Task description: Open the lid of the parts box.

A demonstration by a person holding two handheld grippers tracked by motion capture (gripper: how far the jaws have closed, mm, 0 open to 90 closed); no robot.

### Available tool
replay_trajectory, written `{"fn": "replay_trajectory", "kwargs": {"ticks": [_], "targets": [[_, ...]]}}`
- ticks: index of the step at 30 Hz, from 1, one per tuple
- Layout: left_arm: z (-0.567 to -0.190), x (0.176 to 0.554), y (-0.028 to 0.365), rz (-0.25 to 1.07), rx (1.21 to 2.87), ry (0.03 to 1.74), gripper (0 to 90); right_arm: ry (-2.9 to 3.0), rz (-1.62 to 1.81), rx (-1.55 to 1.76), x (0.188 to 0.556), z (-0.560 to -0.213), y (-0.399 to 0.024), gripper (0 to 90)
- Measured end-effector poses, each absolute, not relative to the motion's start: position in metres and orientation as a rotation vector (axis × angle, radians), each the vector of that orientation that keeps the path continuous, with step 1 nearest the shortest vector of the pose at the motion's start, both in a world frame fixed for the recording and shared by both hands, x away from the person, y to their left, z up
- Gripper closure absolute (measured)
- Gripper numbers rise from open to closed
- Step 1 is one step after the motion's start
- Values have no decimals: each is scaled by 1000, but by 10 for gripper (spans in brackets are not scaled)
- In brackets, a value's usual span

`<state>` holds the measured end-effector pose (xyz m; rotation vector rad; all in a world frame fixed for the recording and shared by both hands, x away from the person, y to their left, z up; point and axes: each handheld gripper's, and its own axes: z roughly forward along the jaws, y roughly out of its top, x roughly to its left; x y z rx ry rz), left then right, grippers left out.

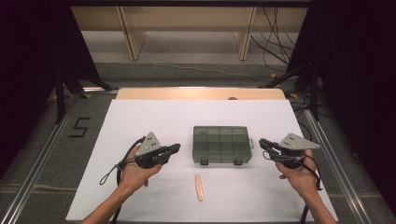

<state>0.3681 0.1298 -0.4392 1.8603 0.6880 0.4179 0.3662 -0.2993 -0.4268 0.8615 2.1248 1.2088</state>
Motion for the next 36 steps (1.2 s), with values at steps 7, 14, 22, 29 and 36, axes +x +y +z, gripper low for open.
{"fn": "replay_trajectory", "kwargs": {"ticks": [7, 14, 22, 29, 36], "targets": [[-456, 381, 122, 401, 1920, 705, 898, 2163, 1178, 859, 371, -437, -301, 880], [-471, 390, 113, 390, 1975, 704, 898, 2195, 1141, 835, 375, -443, -300, 900], [-480, 393, 108, 390, 2013, 696, 898, 2274, 1065, 816, 379, -456, -297, 900], [-485, 392, 105, 367, 2027, 679, 898, 2339, 1025, 813, 380, -466, -296, 900], [-486, 391, 101, 345, 2042, 646, 899, 2384, 1005, 801, 380, -471, -294, 900]]}}
